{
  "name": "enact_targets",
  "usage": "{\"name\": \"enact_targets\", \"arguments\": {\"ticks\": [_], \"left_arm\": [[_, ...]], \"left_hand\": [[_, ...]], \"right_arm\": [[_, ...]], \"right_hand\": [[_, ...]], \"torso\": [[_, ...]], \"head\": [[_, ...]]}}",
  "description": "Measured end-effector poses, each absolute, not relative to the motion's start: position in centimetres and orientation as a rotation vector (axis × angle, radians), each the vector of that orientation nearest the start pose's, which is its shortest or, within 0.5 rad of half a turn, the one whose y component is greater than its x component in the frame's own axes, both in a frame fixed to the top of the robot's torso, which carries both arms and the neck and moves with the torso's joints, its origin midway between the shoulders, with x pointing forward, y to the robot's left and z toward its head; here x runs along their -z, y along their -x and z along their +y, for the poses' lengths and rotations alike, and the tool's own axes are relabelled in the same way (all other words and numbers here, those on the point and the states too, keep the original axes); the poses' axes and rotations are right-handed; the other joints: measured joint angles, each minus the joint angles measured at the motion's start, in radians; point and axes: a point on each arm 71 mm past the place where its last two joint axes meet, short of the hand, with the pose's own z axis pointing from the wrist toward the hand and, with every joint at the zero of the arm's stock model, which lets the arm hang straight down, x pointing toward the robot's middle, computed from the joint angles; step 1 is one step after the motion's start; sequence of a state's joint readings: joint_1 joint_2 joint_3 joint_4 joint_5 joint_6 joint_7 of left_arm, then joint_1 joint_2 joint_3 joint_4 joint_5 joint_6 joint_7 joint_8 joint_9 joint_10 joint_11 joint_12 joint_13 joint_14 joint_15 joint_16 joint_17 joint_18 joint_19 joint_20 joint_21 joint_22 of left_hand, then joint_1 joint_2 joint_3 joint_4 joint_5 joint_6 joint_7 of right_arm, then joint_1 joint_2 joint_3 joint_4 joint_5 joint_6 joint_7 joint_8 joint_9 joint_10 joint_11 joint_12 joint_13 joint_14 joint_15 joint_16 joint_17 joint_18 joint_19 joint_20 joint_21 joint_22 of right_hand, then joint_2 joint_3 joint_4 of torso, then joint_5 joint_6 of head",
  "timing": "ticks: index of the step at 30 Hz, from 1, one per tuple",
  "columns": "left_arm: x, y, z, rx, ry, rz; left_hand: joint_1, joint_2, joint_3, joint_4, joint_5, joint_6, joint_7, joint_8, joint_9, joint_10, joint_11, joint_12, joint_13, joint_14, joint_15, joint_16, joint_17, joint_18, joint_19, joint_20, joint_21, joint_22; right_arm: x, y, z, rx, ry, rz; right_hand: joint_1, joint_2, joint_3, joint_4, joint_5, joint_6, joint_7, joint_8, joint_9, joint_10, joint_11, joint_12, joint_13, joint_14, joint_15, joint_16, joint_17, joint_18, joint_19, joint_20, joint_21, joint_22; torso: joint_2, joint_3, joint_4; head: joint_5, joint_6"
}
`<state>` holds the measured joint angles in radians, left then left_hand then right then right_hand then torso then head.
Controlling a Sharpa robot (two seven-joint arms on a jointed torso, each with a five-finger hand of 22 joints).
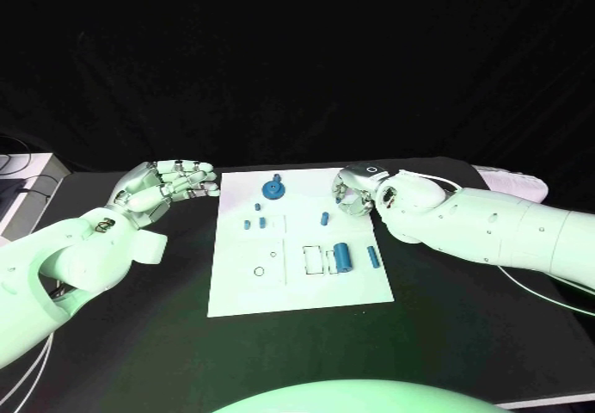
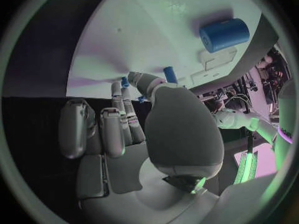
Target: Assemble the parts on the task board
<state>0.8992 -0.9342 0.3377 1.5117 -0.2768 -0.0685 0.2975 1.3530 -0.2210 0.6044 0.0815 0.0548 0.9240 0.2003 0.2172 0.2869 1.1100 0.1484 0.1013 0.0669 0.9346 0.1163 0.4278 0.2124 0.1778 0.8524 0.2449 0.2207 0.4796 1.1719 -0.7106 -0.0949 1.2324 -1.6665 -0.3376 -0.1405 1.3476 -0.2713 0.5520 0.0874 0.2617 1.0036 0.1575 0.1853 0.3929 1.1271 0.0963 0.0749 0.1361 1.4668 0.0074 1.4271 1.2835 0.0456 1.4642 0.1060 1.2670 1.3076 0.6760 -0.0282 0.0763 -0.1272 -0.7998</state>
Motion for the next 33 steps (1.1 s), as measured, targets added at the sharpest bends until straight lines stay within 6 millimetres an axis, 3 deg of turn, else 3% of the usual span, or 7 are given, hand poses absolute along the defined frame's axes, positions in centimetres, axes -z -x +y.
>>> {"name": "enact_targets", "arguments": {"ticks": [13, 33], "left_arm": [[18.77, -47.98, 26.23, 1.617, 1.003, 1.468], [18.84, -47.99, 26.24, 1.612, 1.008, 1.474]], "left_hand": [[0.000, 0.000, 0.000, 0.000, 0.000, 0.000, 0.000, 0.000, -0.001, 0.004, 0.004, -0.006, 0.000, 0.003, 0.004, -0.008, 0.001, 0.000, 0.003, -0.004, -0.004, -0.004], [0.000, 0.000, 0.000, 0.000, 0.000, -0.004, 0.004, 0.000, -0.002, 0.004, 0.004, -0.009, 0.000, 0.003, 0.004, -0.012, 0.003, 0.000, 0.003, -0.004, -0.009, -0.009]], "right_arm": [[22.53, -52.13, -22.23, -0.381, 0.253, 1.590], [23.35, -52.57, -22.10, -0.366, 0.247, 1.631]], "right_hand": [[0.000, 0.000, 0.001, 0.001, 0.008, 0.000, 0.000, 0.000, -0.001, 0.004, -0.003, 0.000, -0.004, 0.000, 0.000, 0.000, 0.000, 0.000, 0.000, 0.000, 0.000, 0.000], [0.000, 0.000, 0.004, 0.004, 0.008, 0.003, -0.003, -0.004, -0.003, 0.007, 0.000, 0.000, -0.008, 0.000, 0.000, 0.000, 0.001, 0.000, 0.000, 0.000, 0.000, 0.000]], "torso": [[0.000, -0.0005, 0.0005], [0.001, -0.0015, 0.0013]], "head": [[0.000, 0.000], [0.002, -0.003]]}}
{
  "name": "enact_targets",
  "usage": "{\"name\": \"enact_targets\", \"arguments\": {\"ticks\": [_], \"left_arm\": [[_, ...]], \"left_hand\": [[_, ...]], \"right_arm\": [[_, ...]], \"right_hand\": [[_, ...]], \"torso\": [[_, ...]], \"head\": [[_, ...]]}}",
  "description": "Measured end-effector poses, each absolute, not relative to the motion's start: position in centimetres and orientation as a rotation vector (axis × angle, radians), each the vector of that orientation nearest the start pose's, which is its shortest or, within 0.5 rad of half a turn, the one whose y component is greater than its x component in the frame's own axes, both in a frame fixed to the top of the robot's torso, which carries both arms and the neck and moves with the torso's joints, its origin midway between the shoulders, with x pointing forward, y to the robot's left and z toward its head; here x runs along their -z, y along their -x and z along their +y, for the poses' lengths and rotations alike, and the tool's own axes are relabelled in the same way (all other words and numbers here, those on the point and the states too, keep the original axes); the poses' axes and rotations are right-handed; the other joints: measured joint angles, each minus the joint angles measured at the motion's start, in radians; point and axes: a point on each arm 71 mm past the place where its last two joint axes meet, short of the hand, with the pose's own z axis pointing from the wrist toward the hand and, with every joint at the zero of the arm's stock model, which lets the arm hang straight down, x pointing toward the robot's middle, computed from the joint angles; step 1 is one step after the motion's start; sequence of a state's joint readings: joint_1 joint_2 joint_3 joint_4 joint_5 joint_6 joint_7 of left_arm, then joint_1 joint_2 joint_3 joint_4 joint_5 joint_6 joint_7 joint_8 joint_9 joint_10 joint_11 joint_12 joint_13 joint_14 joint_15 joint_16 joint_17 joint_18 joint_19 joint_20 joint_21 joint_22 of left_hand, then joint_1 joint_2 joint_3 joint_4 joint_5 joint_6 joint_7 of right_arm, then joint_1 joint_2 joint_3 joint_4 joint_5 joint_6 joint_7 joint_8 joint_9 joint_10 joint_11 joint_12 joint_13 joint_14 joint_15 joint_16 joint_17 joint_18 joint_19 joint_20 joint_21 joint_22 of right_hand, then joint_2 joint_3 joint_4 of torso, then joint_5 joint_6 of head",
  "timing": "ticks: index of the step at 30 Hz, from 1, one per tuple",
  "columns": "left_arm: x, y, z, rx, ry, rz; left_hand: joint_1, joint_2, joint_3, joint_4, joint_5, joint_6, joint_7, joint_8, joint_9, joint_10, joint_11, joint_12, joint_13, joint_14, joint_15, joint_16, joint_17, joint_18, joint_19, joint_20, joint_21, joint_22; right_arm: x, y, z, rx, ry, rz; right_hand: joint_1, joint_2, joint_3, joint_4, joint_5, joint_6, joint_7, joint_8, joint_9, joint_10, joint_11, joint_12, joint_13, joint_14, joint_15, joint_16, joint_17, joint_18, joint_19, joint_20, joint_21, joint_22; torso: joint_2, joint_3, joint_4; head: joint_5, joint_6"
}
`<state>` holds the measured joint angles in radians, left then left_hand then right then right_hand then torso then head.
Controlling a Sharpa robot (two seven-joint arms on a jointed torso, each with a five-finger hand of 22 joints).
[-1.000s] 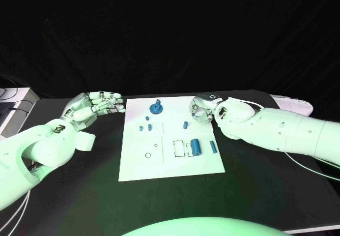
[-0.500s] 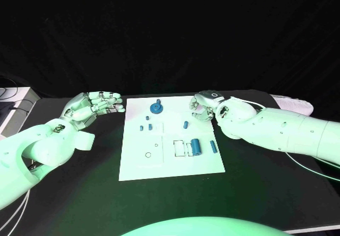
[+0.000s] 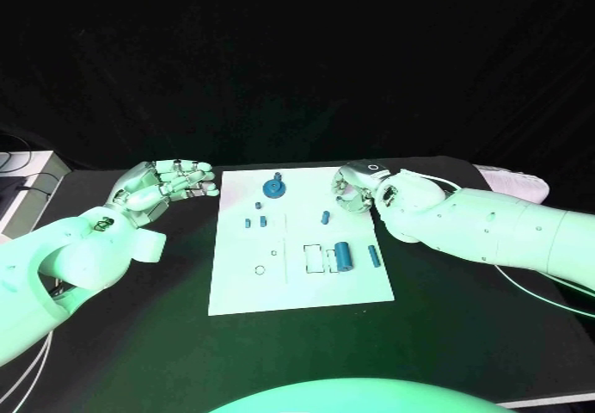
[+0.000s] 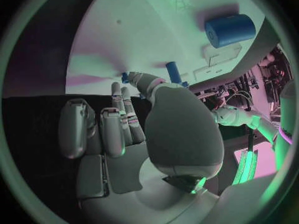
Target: Assemble the parts on the task board
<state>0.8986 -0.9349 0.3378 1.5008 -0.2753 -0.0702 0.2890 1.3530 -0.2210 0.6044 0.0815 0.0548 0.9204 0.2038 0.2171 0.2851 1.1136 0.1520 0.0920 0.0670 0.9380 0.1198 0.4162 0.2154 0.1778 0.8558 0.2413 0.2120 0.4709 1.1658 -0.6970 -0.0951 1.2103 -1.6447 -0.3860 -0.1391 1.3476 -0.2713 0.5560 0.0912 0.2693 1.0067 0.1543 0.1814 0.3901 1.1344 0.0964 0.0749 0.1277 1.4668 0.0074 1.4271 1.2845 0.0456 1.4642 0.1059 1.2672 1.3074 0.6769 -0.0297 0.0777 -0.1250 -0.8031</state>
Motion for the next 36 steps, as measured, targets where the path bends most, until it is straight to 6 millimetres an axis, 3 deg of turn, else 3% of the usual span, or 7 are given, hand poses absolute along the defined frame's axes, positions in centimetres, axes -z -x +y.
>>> {"name": "enact_targets", "arguments": {"ticks": [12, 15, 18, 29, 36], "left_arm": [[18.87, -47.99, 26.24, 1.611, 1.009, 1.476], [18.87, -47.99, 26.23, 1.611, 1.010, 1.477], [18.87, -47.99, 26.23, 1.611, 1.010, 1.477], [18.90, -47.99, 26.24, 1.609, 1.011, 1.479], [18.95, -48.03, 26.28, 1.607, 1.013, 1.479]], "left_hand": [[0.000, 0.000, 0.000, 0.000, 0.000, 0.000, 0.000, 0.000, 0.000, 0.000, 0.000, 0.000, 0.000, 0.000, 0.000, 0.000, 0.000, 0.000, 0.000, 0.000, 0.000, 0.000], [0.000, 0.000, 0.000, 0.000, 0.000, 0.000, 0.000, 0.000, 0.000, 0.000, 0.000, 0.000, 0.000, 0.000, 0.000, 0.000, 0.000, 0.000, 0.000, 0.000, 0.000, 0.000], [0.000, 0.000, 0.000, 0.000, 0.000, 0.000, 0.000, 0.000, 0.000, 0.000, 0.000, 0.000, 0.000, 0.000, 0.000, -0.006, 0.001, 0.000, 0.004, 0.004, -0.006, -0.003], [0.000, 0.000, 0.000, 0.000, 0.000, 0.000, 0.000, 0.000, 0.000, 0.000, 0.000, 0.000, 0.000, 0.000, 0.000, -0.006, 0.001, 0.000, 0.004, 0.004, -0.006, -0.003], [0.000, 0.000, 0.000, 0.000, 0.000, 0.000, 0.000, 0.000, 0.000, 0.000, 0.000, -0.004, 0.000, 0.000, 0.000, -0.008, 0.002, 0.000, 0.004, 0.004, -0.006, -0.004]], "right_arm": [[23.78, -52.57, -21.90, -0.363, 0.253, 1.653], [23.79, -52.59, -21.92, -0.363, 0.253, 1.653], [23.80, -52.60, -21.93, -0.361, 0.252, 1.653], [23.89, -52.37, -21.68, -0.361, 0.253, 1.638], [23.90, -52.00, -21.67, -0.362, 0.239, 1.600]], "right_hand": [[0.018, 0.018, 0.029, -0.005, 0.008, 0.036, -0.011, 0.005, 0.003, 0.054, -0.014, -0.002, -0.015, 0.000, 0.000, 0.000, 0.001, 0.000, 0.000, -0.001, 0.007, 0.000], [0.024, 0.024, 0.047, -0.011, -0.024, 0.045, -0.015, 0.008, 0.006, 0.072, -0.018, -0.005, -0.020, 0.000, -0.008, 0.000, 0.002, 0.000, 0.002, -0.009, 0.008, 0.000], [0.029, 0.040, 0.063, -0.021, -0.030, 0.061, -0.020, 0.020, 0.010, 0.095, -0.023, -0.007, -0.020, -0.004, -0.011, 0.000, 0.003, 0.000, 0.002, -0.009, 0.012, 0.000], [0.054, 0.070, 0.123, -0.076, -0.102, 0.076, -0.025, 0.042, 0.033, 0.116, -0.010, -0.004, -0.020, 0.000, -0.022, 0.000, 0.011, 0.000, 0.000, -0.022, 0.032, 0.001], [0.053, 0.077, 0.125, -0.078, -0.105, 0.077, -0.027, 0.043, 0.034, 0.116, -0.009, -0.004, -0.019, 0.000, -0.022, 0.000, 0.012, 0.000, 0.000, -0.022, 0.043, 0.001]], "torso": [[0.000, 0.0002, -0.0008], [-0.001, 0.0005, -0.0009], [-0.001, 0.0005, -0.0010], [0.000, 0.0009, -0.0011], [0.000, 0.0009, -0.0011]], "head": [[0.005, -0.004], [0.005, -0.004], [0.005, -0.005], [0.006, -0.005], [0.005, -0.005]]}}
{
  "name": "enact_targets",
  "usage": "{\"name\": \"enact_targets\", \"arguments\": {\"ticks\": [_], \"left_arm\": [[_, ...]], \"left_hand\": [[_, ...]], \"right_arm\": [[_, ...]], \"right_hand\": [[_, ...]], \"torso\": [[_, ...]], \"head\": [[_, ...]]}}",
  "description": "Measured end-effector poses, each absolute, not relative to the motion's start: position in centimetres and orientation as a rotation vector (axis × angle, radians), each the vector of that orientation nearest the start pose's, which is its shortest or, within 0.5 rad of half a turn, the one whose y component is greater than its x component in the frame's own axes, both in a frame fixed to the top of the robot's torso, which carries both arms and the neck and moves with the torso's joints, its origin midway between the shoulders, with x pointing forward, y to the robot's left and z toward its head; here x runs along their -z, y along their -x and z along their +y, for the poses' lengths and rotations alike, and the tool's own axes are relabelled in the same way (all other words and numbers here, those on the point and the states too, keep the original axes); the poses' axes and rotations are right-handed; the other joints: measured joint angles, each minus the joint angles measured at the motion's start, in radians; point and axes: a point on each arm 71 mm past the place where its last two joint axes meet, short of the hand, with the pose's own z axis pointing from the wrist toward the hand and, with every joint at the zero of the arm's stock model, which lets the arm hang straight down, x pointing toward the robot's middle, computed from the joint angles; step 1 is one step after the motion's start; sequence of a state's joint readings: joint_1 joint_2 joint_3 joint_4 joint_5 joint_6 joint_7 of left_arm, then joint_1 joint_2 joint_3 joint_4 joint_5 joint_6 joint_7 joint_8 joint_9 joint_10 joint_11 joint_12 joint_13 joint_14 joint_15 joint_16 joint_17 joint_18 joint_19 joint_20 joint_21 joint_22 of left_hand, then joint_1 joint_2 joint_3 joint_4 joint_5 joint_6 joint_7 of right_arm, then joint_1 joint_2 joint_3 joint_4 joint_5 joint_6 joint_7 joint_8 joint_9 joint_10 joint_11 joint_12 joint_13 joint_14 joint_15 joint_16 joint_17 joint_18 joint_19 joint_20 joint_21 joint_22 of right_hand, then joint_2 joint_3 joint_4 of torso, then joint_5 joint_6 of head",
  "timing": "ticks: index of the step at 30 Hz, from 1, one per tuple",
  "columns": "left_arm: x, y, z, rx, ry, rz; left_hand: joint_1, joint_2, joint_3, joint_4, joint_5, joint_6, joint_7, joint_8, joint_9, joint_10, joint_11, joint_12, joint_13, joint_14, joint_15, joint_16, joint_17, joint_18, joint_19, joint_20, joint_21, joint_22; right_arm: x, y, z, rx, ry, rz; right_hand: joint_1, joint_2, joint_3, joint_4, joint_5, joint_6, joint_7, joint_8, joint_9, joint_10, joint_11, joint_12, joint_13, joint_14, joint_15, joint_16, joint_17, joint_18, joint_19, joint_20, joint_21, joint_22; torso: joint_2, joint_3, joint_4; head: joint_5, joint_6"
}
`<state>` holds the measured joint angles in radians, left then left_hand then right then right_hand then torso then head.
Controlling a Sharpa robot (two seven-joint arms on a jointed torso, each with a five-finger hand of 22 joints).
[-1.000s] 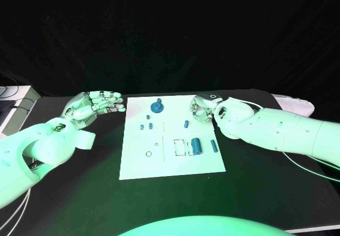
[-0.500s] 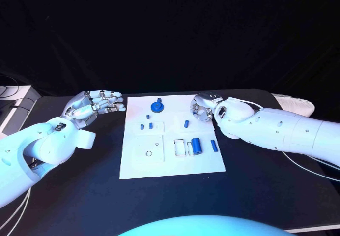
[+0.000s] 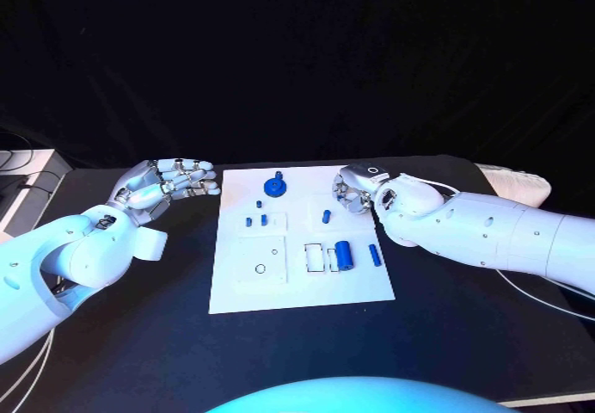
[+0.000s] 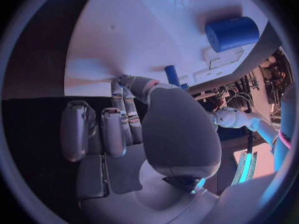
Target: Assemble the parts on the task board
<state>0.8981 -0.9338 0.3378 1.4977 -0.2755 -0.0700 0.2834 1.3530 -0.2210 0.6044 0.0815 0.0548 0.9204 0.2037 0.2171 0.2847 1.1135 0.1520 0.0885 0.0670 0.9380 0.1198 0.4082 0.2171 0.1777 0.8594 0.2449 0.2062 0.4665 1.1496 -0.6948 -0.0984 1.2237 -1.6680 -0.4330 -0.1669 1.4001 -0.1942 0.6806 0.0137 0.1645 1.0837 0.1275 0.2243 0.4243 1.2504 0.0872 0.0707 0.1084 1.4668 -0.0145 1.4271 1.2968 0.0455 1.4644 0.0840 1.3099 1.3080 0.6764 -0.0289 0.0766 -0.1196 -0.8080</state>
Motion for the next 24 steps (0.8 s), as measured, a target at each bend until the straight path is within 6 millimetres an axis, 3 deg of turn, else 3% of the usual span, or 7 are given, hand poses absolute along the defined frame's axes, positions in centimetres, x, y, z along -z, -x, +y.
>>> {"name": "enact_targets", "arguments": {"ticks": [8, 17, 24], "left_arm": [[19.2, -48.2, 26.7, 1.593, 1.021, 1.476], [19.4, -48.4, 27.1, 1.577, 1.031, 1.472], [19.6, -48.5, 26.9, 1.578, 1.034, 1.472]], "left_hand": [[0.000, 0.000, -0.006, 0.000, 0.000, 0.000, 0.000, 0.000, -0.002, -0.005, 0.005, -0.010, 0.000, 0.000, 0.000, -0.016, 0.003, 0.000, 0.007, 0.000, -0.007, -0.011], [0.000, 0.000, -0.006, 0.000, 0.000, 0.004, 0.004, 0.000, -0.002, -0.005, 0.005, -0.010, 0.000, 0.000, 0.000, -0.019, 0.004, 0.000, 0.007, 0.000, -0.012, -0.012], [0.000, 0.000, -0.006, 0.000, 0.000, 0.004, 0.004, 0.000, -0.002, -0.008, 0.008, -0.010, 0.000, 0.000, 0.000, -0.026, 0.004, 0.000, 0.007, 0.000, -0.012, -0.015]], "right_arm": [[22.6, -51.2, -21.6, -0.404, 0.207, 1.530], [20.1, -50.0, -21.6, -0.467, 0.168, 1.474], [19.4, -48.4, -19.2, -0.563, 0.162, 1.474]], "right_hand": [[0.003, 0.005, 0.000, 0.000, -0.003, 0.000, 0.000, 0.000, 0.000, 0.003, 0.003, -0.004, 0.000, 0.000, 0.000, 0.000, 0.000, 0.000, 0.000, 0.000, 0.002, 0.000], [0.003, 0.005, 0.002, -0.003, -0.006, 0.005, 0.002, 0.000, 0.001, 0.003, 0.003, -0.007, 0.000, 0.000, 0.000, 0.004, 0.001, 0.000, 0.000, 0.000, 0.008, 0.000], [0.003, 0.005, 0.002, -0.003, -0.008, 0.007, 0.000, -0.001, 0.001, 0.003, 0.003, -0.007, 0.001, 0.000, 0.000, 0.004, 0.002, 0.000, 0.000, 0.000, 0.008, 0.000]], "torso": [[-0.002, 0.0015, -0.0023], [-0.007, 0.0003, -0.0049], [-0.013, -0.0003, -0.0070]], "head": [[0.003, 0.003], [0.004, 0.006], [0.021, 0.007]]}}
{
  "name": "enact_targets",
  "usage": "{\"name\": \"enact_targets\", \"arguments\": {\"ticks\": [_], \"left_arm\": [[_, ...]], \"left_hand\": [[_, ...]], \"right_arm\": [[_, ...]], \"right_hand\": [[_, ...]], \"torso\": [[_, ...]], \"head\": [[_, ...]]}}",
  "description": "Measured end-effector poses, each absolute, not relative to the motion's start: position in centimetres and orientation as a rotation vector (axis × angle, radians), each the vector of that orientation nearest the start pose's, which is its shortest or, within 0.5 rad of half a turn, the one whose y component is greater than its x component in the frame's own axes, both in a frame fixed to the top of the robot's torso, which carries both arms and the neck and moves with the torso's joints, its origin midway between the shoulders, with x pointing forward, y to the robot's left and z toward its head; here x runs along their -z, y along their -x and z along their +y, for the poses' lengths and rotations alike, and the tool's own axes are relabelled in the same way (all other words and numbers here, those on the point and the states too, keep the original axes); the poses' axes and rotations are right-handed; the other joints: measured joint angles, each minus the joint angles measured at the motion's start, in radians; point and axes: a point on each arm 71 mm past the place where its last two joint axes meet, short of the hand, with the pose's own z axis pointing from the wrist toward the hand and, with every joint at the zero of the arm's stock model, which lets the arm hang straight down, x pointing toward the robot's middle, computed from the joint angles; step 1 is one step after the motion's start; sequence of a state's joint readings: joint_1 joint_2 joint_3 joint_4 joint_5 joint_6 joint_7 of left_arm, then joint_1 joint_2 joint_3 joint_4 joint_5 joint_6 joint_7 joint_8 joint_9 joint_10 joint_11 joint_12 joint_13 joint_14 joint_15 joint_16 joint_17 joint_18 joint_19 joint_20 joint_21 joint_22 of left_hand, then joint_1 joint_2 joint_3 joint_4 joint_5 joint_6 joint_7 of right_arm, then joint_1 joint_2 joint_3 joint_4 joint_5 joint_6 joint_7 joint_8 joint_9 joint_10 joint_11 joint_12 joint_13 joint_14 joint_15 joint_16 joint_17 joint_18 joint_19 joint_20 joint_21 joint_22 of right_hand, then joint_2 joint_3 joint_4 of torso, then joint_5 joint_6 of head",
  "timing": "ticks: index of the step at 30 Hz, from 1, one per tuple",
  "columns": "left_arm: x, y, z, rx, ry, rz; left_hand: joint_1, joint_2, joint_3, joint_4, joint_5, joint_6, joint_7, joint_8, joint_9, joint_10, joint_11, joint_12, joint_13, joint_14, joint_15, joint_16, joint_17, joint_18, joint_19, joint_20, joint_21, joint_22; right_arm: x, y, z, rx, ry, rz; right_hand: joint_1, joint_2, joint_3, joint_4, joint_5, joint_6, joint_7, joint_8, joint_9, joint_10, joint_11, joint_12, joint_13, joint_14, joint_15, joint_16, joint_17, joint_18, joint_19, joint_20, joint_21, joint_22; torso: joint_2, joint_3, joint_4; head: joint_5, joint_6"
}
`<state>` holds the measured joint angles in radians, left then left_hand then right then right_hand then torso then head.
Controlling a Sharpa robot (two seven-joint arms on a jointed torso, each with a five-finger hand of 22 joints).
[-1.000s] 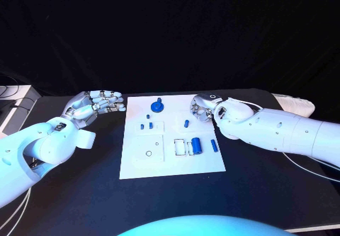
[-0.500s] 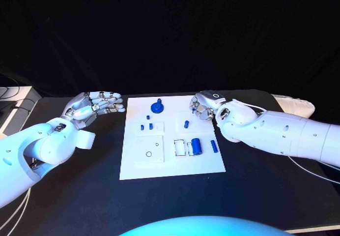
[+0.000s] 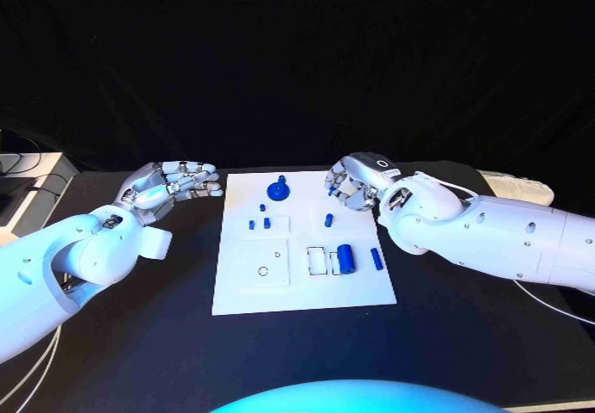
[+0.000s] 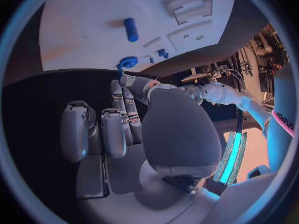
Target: Assemble the parts on the task board
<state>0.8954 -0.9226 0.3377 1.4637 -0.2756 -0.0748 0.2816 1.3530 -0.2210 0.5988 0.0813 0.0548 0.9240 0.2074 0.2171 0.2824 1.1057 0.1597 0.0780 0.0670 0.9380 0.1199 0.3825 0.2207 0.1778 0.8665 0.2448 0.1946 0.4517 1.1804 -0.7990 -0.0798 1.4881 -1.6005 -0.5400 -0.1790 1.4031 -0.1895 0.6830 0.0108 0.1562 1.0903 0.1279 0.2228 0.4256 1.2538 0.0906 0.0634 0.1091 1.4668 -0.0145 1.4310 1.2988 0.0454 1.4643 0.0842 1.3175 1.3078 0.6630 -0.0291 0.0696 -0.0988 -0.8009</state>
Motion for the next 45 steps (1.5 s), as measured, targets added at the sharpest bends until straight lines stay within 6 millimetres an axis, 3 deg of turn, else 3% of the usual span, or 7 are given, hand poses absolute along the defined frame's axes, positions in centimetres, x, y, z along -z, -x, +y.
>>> {"name": "enact_targets", "arguments": {"ticks": [8, 16, 23, 33, 45], "left_arm": [[19.5, -48.4, 26.4, 1.586, 1.032, 1.472], [19.5, -48.4, 26.1, 1.582, 1.034, 1.460], [19.4, -48.4, 25.9, 1.575, 1.036, 1.449], [19.3, -48.3, 25.5, 1.574, 1.037, 1.440], [19.3, -48.3, 25.5, 1.572, 1.038, 1.437]], "left_hand": [[0.000, 0.000, -0.003, -0.003, 0.000, 0.000, 0.000, 0.000, 0.000, -0.001, 0.001, 0.000, 0.000, 0.000, 0.000, 0.000, 0.001, 0.000, 0.000, 0.000, -0.001, -0.001], [0.004, 0.004, -0.003, -0.003, 0.000, 0.000, 0.000, 0.000, 0.000, -0.001, 0.001, 0.000, 0.000, 0.000, 0.000, 0.000, 0.002, 0.000, 0.000, 0.000, -0.004, -0.002], [0.004, 0.004, -0.006, 0.000, 0.000, 0.000, 0.000, 0.000, -0.001, -0.001, 0.001, 0.000, 0.000, 0.000, 0.000, -0.005, 0.003, 0.000, 0.004, 0.004, -0.004, -0.004], [0.004, 0.004, -0.006, 0.000, 0.000, 0.000, 0.000, 0.000, -0.001, -0.001, 0.001, 0.000, 0.000, 0.000, 0.000, -0.005, 0.003, 0.000, 0.007, 0.000, -0.008, -0.005], [0.004, 0.004, -0.006, 0.000, 0.000, 0.000, 0.000, 0.000, -0.001, -0.001, 0.001, -0.004, 0.000, 0.000, 0.000, -0.005, 0.004, 0.000, 0.007, 0.000, -0.008, -0.007]], "right_arm": [[20.6, -45.6, -14.1, -0.698, 0.234, 1.503], [22.4, -43.8, -11.0, -0.750, 0.310, 1.522], [24.2, -42.8, -8.8, -0.778, 0.352, 1.546], [26.1, -43.0, -8.0, -0.750, 0.372, 1.571], [26.6, -42.7, -7.6, -0.746, 0.393, 1.573]], "right_hand": [[0.000, 0.000, 0.000, 0.000, -0.002, 0.000, 0.000, -0.001, 0.000, 0.000, 0.000, 0.002, 0.000, 0.000, 0.000, 0.000, -0.003, 0.000, 0.002, -0.002, 0.000, 0.000], [0.000, 0.000, 0.004, 0.001, 0.003, 0.000, 0.000, 0.004, 0.001, 0.000, 0.000, 0.002, 0.001, 0.000, 0.000, 0.000, -0.004, 0.000, 0.004, -0.004, 0.000, 0.000], [0.000, -0.001, 0.006, 0.000, 0.003, 0.000, 0.000, 0.005, 0.001, 0.000, 0.000, 0.002, 0.001, 0.000, 0.000, 0.000, -0.004, 0.000, 0.004, -0.004, 0.000, 0.000], [0.000, -0.001, 0.006, 0.000, 0.002, 0.000, 0.000, 0.005, 0.001, 0.000, 0.000, 0.000, 0.005, 0.000, 0.000, 0.000, -0.006, 0.000, 0.004, -0.004, 0.000, 0.000], [0.000, -0.001, 0.005, 0.000, 0.002, -0.002, -0.002, 0.004, 0.001, 0.000, 0.000, -0.002, 0.005, 0.000, 0.000, 0.000, -0.006, 0.000, 0.004, -0.004, 0.000, 0.000]], "torso": [[-0.005, -0.0019, -0.0011], [-0.007, -0.0054, 0.0008], [-0.006, -0.0051, -0.0006], [-0.005, -0.0045, -0.0003], [-0.004, -0.0035, -0.0005]], "head": [[0.031, -0.004], [0.068, -0.013], [0.096, -0.017], [0.107, -0.027], [0.121, -0.040]]}}
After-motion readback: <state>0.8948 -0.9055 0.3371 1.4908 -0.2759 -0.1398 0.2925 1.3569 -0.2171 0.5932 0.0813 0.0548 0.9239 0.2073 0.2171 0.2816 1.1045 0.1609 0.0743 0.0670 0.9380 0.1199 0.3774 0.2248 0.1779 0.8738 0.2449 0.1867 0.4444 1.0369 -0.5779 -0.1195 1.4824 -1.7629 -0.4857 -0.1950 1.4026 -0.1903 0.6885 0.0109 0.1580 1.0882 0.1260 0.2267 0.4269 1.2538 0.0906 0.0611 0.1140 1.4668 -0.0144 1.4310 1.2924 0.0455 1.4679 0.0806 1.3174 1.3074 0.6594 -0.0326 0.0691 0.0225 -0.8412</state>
